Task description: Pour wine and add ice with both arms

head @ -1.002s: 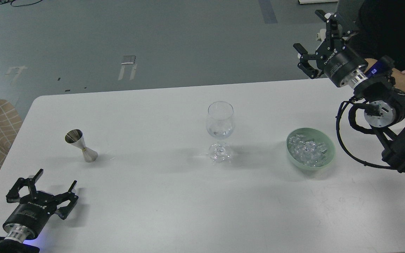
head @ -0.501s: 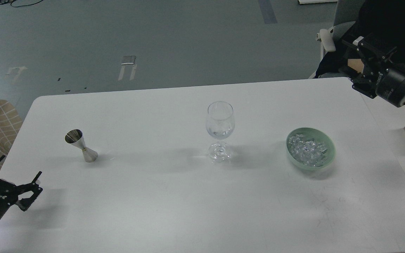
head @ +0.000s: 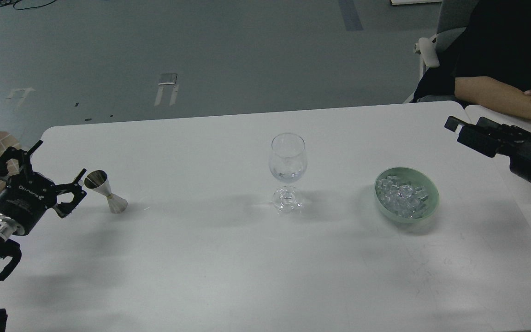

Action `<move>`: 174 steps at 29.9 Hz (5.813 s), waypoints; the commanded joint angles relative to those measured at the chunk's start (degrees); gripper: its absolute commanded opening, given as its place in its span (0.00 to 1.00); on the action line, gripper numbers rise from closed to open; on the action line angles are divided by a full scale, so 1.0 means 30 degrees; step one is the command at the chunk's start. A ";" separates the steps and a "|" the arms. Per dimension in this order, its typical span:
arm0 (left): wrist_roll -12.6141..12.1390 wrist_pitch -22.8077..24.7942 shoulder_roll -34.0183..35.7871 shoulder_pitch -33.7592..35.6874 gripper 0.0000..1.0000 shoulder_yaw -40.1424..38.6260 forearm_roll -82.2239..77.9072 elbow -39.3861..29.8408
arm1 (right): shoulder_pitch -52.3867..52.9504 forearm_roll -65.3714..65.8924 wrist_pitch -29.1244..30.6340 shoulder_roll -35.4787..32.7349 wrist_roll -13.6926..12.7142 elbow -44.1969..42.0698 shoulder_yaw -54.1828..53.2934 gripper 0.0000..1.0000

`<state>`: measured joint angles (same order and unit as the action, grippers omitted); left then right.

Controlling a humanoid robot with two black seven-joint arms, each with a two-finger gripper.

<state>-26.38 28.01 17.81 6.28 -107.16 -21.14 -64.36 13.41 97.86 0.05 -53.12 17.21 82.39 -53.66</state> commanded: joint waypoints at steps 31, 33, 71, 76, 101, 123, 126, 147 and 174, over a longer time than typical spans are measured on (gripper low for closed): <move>0.0151 -0.0004 0.1476 0.4207 0.98 0.0975 -0.1949 -0.0577 | -0.0781 0.7838 -0.0632 0.5255 0.0124 -0.2826 0.0162 0.71; 0.0151 -0.0004 0.1447 0.4207 0.98 0.1005 -0.1949 -0.0577 | -0.0780 0.7721 -0.0078 0.5226 0.0182 -0.2797 0.0133 0.68; 0.0151 -0.0004 0.1417 0.4148 0.98 0.1005 -0.1949 -0.1251 | -0.0048 0.7633 0.3236 0.5313 -0.0520 -0.2533 0.0104 0.46; 0.0151 -0.0004 0.1446 0.4148 0.98 0.1005 -0.1978 -0.1251 | -0.0048 0.7604 0.3939 0.5343 -0.0638 -0.2240 0.0074 0.33; 0.0121 -0.0004 0.1475 0.4265 0.98 0.1034 -0.1978 -0.1251 | 0.1471 0.5524 0.6983 0.3937 -0.1312 0.1770 -0.2620 0.04; 0.0122 -0.0004 0.1476 0.4324 0.98 0.1034 -0.1978 -0.1251 | 0.9942 0.5699 0.9272 0.7186 -0.2512 0.2917 0.2562 0.04; 0.0150 -0.0004 0.1505 0.4324 0.98 0.1034 -0.1978 -0.1251 | 0.9972 0.5728 0.9272 0.7596 -0.2629 0.2887 0.2827 0.04; 0.0151 -0.0004 0.1476 0.4382 0.98 0.1005 -0.1949 -0.1251 | 1.0734 0.5816 0.9318 0.8917 -0.3304 0.2477 0.4234 0.18; 0.0151 -0.0004 0.1564 0.4529 0.98 0.0976 -0.1920 -0.1222 | 1.0821 0.5465 0.9125 0.9878 -0.3275 0.1661 -0.0326 0.99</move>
<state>-25.96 28.00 22.41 19.75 -104.16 -26.98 -68.12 45.94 114.44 27.64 -25.85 7.26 89.12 -48.98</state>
